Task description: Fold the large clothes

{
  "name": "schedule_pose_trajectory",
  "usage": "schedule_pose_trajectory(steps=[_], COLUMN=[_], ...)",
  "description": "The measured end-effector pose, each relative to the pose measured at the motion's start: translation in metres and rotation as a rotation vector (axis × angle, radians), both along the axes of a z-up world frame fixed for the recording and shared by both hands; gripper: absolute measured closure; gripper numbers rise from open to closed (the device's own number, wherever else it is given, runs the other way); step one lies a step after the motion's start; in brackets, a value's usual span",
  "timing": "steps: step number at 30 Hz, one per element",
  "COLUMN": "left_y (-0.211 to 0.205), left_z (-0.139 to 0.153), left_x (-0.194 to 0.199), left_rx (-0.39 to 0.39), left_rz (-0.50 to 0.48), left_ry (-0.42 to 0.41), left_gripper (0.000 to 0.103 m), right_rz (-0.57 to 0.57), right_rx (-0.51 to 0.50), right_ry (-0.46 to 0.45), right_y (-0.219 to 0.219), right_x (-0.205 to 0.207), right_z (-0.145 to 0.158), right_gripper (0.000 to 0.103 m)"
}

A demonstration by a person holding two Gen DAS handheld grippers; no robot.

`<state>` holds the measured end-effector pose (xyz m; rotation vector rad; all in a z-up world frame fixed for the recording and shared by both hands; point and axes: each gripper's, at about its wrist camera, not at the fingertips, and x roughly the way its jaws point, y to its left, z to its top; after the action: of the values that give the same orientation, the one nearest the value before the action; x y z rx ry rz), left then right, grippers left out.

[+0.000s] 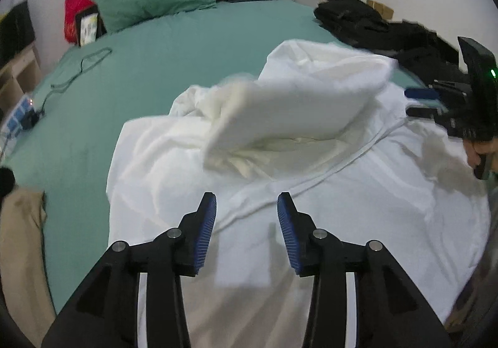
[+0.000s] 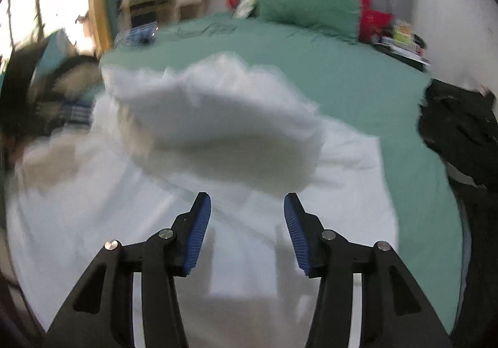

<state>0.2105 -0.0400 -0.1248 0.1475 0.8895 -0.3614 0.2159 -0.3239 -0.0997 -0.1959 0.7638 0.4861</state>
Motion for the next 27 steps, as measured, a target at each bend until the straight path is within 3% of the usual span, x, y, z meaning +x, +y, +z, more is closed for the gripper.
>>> schedule_pose_trajectory(steps=[3,4,6,8,12,15,19,27], left_y=[0.022,0.030,0.040,0.042,0.017,0.000,-0.015,0.016], left_z=[0.018,0.025,0.041,0.051,0.065,0.055,0.028,-0.007], left_x=[0.001,0.006,0.024,0.048,0.101,0.132,0.133,0.082], left_rx=[-0.155,-0.210,-0.309,-0.345,-0.342,-0.342,-0.311,-0.371], left_rz=[0.097,0.144,0.243,0.321,0.290,0.325,0.329,0.420], left_ry=[0.039,0.044,0.033,0.038,0.034,0.139,0.277,0.419], left_gripper=[0.057,0.052,0.045,0.043,0.038,0.038,0.038,0.038], right_rz=[-0.115,-0.162,-0.246,-0.269,-0.190,-0.191,-0.166,-0.224], right_rx=[0.237,0.313,0.364,0.364,0.322,0.247,0.146,0.361], right_ry=[0.011,0.018,0.035,0.089,0.193,0.279,0.378,0.459], right_y=[-0.028,-0.036,-0.038,-0.027,0.002,0.015,0.016,-0.018], right_x=[0.025,0.039,0.073,0.109,0.159,0.168,0.145,0.103], right_z=[0.027,0.035,0.046,0.050,0.047,0.031,-0.005,-0.027], right_gripper=[0.033,0.028,0.025,0.025,0.025,0.025,0.025,0.025])
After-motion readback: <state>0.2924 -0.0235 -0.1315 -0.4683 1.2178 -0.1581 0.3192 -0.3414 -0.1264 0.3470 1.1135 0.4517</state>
